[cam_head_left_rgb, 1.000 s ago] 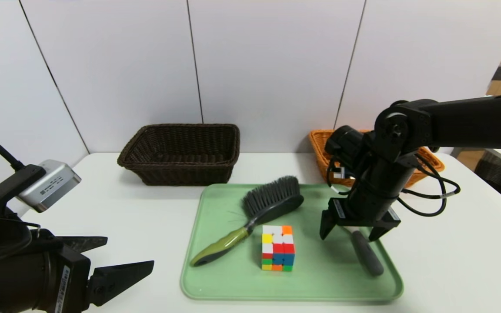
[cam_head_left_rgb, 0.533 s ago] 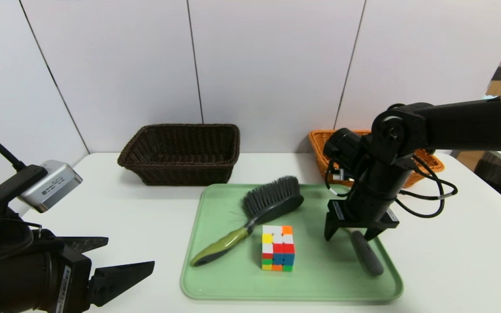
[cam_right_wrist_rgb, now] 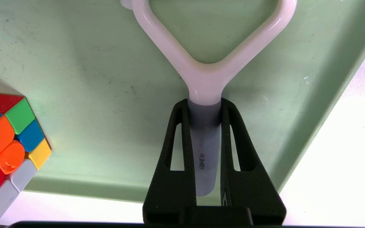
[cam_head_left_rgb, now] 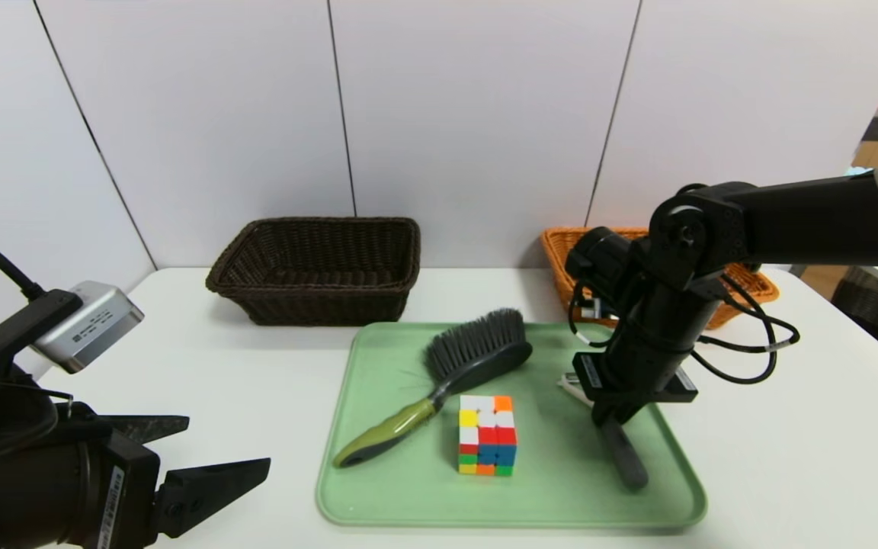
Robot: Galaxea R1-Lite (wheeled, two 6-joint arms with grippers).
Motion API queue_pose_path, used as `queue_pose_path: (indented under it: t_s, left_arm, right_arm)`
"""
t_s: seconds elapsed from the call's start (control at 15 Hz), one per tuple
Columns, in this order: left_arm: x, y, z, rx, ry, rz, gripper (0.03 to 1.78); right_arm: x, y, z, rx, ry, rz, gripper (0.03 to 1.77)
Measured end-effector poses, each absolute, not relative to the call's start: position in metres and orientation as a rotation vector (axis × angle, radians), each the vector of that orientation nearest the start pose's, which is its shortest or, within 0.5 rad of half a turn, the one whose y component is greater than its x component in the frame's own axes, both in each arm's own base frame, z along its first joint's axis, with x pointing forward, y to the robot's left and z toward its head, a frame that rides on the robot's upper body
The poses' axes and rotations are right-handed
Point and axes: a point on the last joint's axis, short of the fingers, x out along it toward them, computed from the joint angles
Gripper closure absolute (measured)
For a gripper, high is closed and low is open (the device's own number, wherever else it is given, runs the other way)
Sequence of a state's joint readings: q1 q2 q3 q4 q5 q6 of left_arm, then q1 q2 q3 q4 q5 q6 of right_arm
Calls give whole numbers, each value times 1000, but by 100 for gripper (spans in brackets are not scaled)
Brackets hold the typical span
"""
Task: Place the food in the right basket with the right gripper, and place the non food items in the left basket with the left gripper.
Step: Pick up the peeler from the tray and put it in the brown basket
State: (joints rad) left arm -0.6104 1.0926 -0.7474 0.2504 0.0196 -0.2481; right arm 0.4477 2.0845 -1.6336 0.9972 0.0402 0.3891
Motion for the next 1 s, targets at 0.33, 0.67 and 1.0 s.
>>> queue_pose_path:
  t_s: [0.33,0.67,1.0]
  left_arm:
    - [112,-78,219,-45,647,-495,12]
    - [111,-77,218,-45,648,-494,12]
    - [111,-77,218,-44,647,-494,12]
  right_arm:
    - [314,151,156,23,1462,114,156]
    - [292,148,197,27,1334,146,156]
    - [242,150,257,22,1136,254,156]
